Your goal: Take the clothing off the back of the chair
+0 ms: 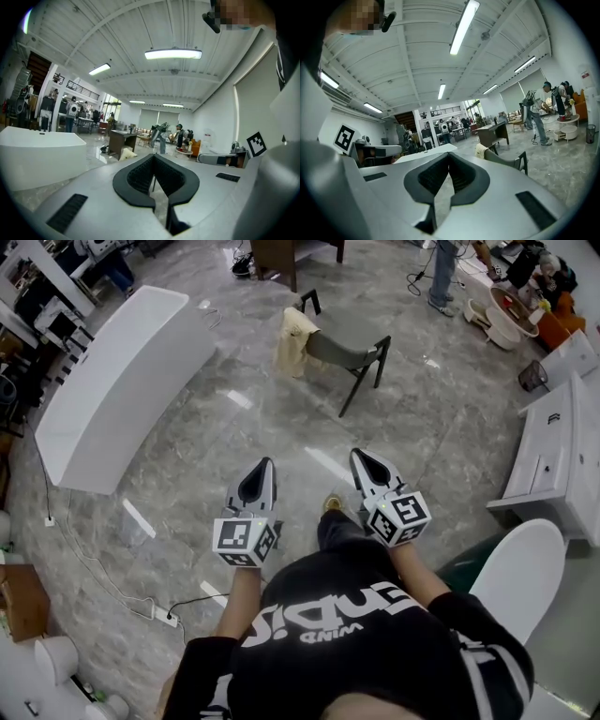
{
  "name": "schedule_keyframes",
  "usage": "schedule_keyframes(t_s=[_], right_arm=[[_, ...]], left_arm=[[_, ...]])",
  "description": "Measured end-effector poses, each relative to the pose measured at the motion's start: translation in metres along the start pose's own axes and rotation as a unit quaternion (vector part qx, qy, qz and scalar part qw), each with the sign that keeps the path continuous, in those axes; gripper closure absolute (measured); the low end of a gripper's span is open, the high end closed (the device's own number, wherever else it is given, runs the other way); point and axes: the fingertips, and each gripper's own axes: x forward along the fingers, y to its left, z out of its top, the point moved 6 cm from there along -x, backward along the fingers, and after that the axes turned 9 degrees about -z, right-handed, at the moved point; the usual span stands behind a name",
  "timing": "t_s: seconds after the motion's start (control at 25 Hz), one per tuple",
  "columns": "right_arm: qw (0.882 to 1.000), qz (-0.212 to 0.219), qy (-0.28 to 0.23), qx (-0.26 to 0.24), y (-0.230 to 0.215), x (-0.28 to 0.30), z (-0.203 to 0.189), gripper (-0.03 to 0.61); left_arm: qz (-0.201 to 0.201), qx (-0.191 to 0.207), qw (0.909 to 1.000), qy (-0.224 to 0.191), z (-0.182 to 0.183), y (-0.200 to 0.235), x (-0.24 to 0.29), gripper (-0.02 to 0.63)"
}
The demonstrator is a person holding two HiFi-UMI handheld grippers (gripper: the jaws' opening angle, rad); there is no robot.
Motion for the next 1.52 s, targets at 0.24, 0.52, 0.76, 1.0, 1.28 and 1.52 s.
schedule_keyframes(t_s=[0.24,0.52,0.76,1.0,1.28,1.52], right_arm=[[1.000,0.012,0.005,0.011,-0.045,0.050,0.020,0.565],[0.999,0.036,0.007,0.006,-0.091,0.104,0.041,0.565],[0.999,0.044,0.017,0.009,-0.115,0.140,0.046,0.565],[0.998,0.049,0.026,0.013,-0.127,0.170,0.047,0.565],[0.999,0.040,0.025,0.016,-0.143,0.221,0.054,0.565],[0.999,0.025,0.019,0.016,-0.150,0.280,0.073,0.565]], left_arm=[[0.007,0.009,0.9999,-0.001,0.020,0.014,0.065,0.598],[0.028,0.005,0.9995,-0.012,0.030,0.033,0.128,0.598],[0.042,-0.001,0.9991,-0.012,0.032,0.048,0.159,0.598],[0.051,-0.002,0.9986,-0.014,0.036,0.072,0.186,0.598],[0.035,0.002,0.9991,-0.024,0.048,0.113,0.233,0.598],[0.012,0.003,0.9996,-0.025,0.067,0.161,0.276,0.598]])
